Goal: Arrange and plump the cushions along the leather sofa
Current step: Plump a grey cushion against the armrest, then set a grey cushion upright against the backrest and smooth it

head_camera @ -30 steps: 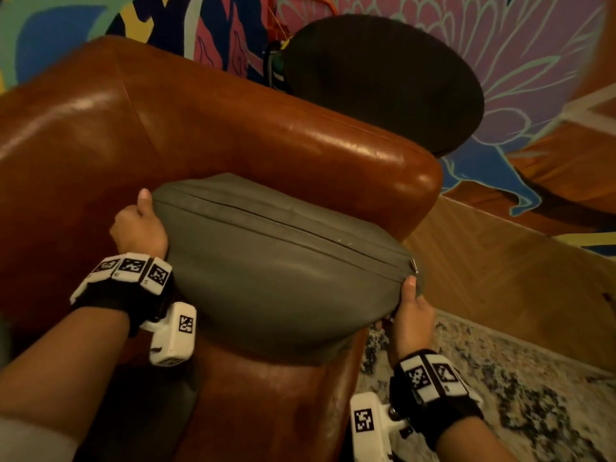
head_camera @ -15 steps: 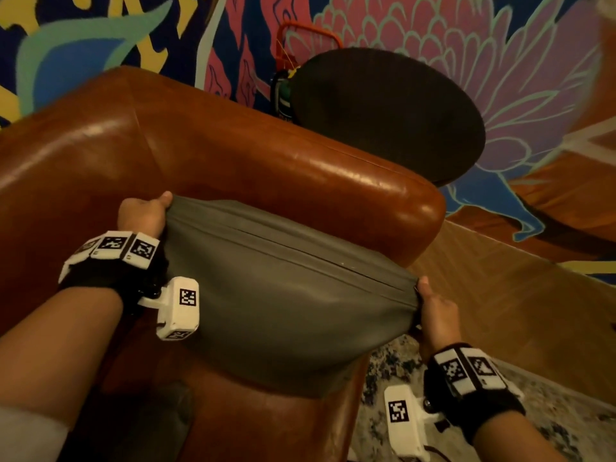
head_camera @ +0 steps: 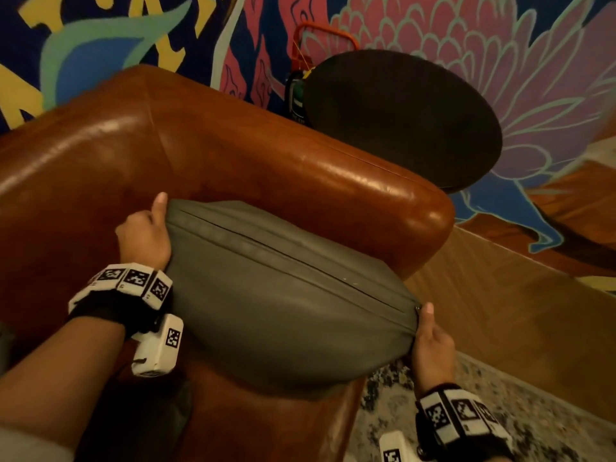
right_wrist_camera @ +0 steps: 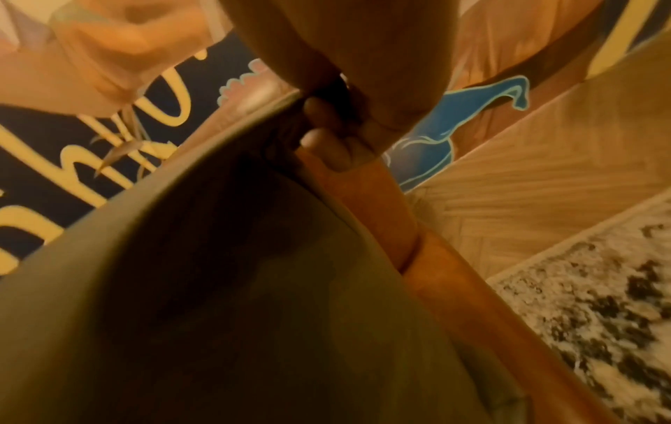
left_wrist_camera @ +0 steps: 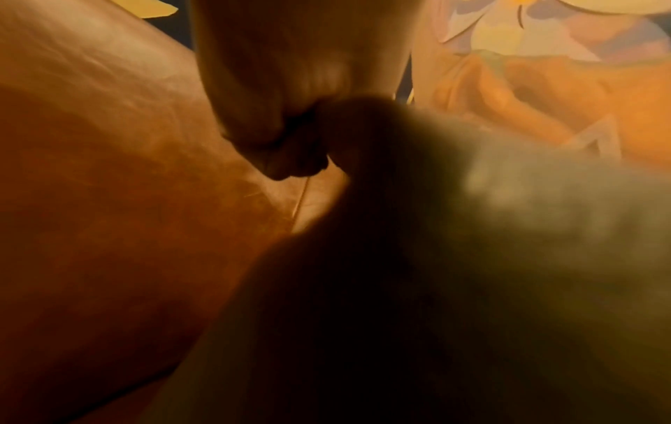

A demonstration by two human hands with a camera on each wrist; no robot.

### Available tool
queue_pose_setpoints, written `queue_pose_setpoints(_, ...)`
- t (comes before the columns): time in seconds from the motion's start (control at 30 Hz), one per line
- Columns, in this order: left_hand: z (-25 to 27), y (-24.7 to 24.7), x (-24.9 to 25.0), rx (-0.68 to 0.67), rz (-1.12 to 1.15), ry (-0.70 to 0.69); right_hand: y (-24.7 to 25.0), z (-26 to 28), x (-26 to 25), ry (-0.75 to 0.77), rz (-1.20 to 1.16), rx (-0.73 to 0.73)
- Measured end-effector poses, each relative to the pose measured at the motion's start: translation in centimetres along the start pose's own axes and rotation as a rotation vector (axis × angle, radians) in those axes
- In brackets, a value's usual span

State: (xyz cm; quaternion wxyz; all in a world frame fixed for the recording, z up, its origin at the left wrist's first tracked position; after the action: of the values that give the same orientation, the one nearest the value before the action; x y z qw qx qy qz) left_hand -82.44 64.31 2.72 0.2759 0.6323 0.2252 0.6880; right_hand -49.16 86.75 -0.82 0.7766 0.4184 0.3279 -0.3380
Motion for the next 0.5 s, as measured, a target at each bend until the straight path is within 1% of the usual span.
queue_pose_setpoints(0.03, -0.1, 0.1, -0.1, 0.007, 0.017, 0.012, -0.1, 0.2, -0.4, -0.006, -0.031, 0.001)
queue_pose_setpoints(0.1, -0.1, 0.4, -0.3, 0.001, 0.072, 0.083, 0.2, 0.8, -0.7, -0.062, -0.131, -0.022)
queue_pose_setpoints(0.17, 0.2, 0.4, -0.9, -0.051, 0.169, 0.148, 0.6, 1.7, -0.5, -0.127, -0.223, -0.101)
queue_pose_setpoints(0.23, 0.7, 0.2, -1.9, -0.121, 0.257, 0.147, 0.9, 2.7, -0.2, -0.156, -0.277, -0.218)
queue_pose_setpoints(0.27, 1.0, 0.0, -2.5, -0.135, 0.280, 0.135, 1.0, 3.0, 0.2, -0.147, -0.295, -0.253)
queue_pose_setpoints(0.3, 1.1, -0.1, -3.2, -0.117, 0.291, 0.119, 1.0, 3.0, 0.8, -0.116, -0.296, -0.280)
queue_pose_setpoints(0.33, 1.1, -0.2, -3.7, -0.075, 0.281, 0.097, 0.9, 2.8, 1.4, -0.088, -0.283, -0.275)
queue_pose_setpoints(0.4, 0.9, -0.5, -4.2, 0.027, 0.215, 0.072, 0.8, 2.7, 1.8, -0.065, -0.289, -0.220)
queue_pose_setpoints(0.47, 0.7, -0.8, -4.2, 0.085, 0.195, 0.084, 0.7, 2.7, 1.9, -0.071, -0.331, -0.201)
queue_pose_setpoints(0.5, 0.7, -0.9, -4.2, 0.092, 0.192, 0.090, 0.6, 2.8, 1.7, -0.078, -0.340, -0.194)
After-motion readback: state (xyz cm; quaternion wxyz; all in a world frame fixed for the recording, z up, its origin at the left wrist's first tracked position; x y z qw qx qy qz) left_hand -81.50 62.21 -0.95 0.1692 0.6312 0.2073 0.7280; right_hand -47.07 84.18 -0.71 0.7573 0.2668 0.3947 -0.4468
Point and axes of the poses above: each hand's wrist, its own z-axis away from the middle knuckle, its own y-axis out of the back of the hand, x = y × z, the point moved 1 cm from there along -z, towards the middle knuckle, and after that the axes turned 6 degrees about z, right-handed, at the moved point
